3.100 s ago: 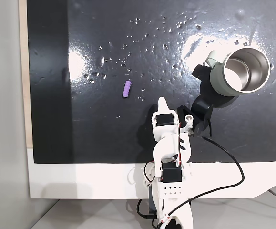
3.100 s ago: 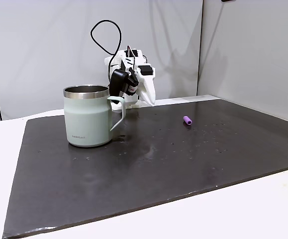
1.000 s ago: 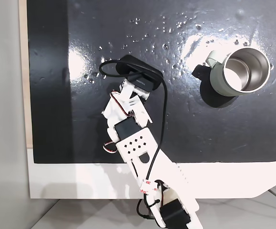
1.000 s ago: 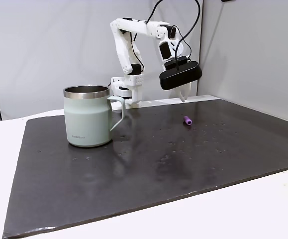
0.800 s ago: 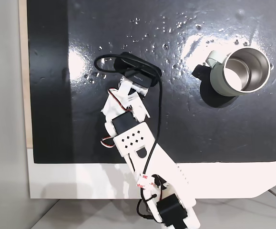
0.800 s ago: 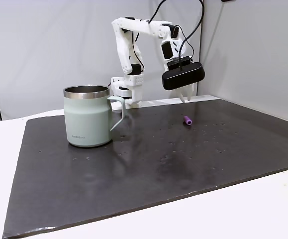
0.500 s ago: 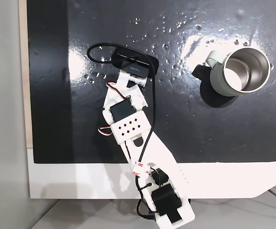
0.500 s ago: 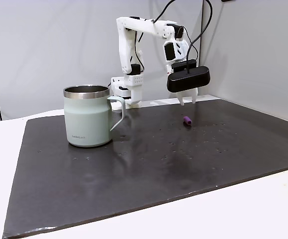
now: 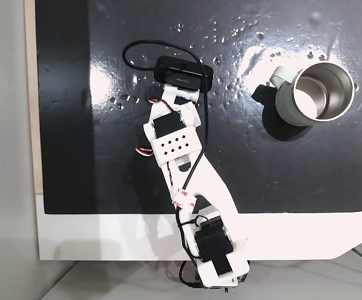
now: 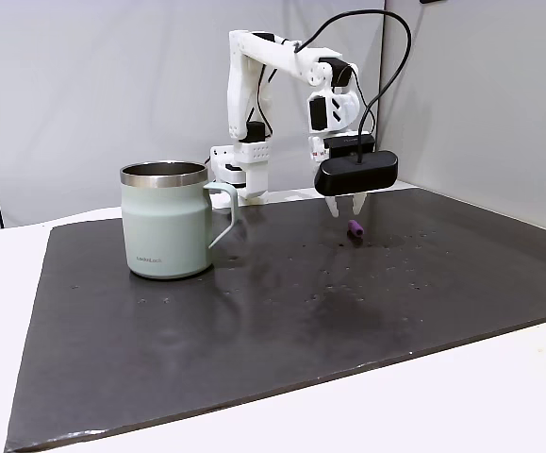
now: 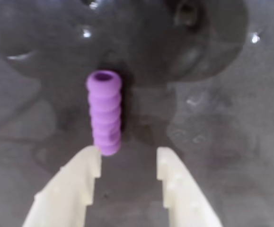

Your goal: Grasp a pengrip and put it in the cup.

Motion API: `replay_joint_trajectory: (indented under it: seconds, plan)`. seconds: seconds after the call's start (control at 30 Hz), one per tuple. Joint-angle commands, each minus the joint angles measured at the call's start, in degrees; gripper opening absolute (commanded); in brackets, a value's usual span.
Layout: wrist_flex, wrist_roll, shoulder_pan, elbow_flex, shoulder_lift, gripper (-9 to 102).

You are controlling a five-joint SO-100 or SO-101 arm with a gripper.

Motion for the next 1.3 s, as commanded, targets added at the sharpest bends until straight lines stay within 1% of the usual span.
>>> replay_joint_trajectory:
  seconds: [0.0,0.37,0.6,0.73,0.83,0.93,1.0,1.13,1.2,1.27]
  plan:
    - [-3.34,-0.62,0.79,-3.96,-1.14,16]
    - [-8.35,-0.62,0.09,-4.31,-6.86,16]
    - [-9.05,-0.7,0.0,-3.87,-8.09,15]
    - [-10.37,-1.14,0.09,-1.05,-7.03,14]
    - [-11.07,-1.49,0.0,0.97,-6.24,10]
    - [-11.07,-1.49,0.09,1.76,-5.54,0]
    - [-11.07,-1.49,0.35,2.72,-3.96,0]
    - [-6.86,-1.23,2.2,2.02,1.32,0]
    - [-2.55,-0.97,4.48,-1.23,3.78,0]
    - [3.52,-0.97,7.91,-6.59,5.01,0]
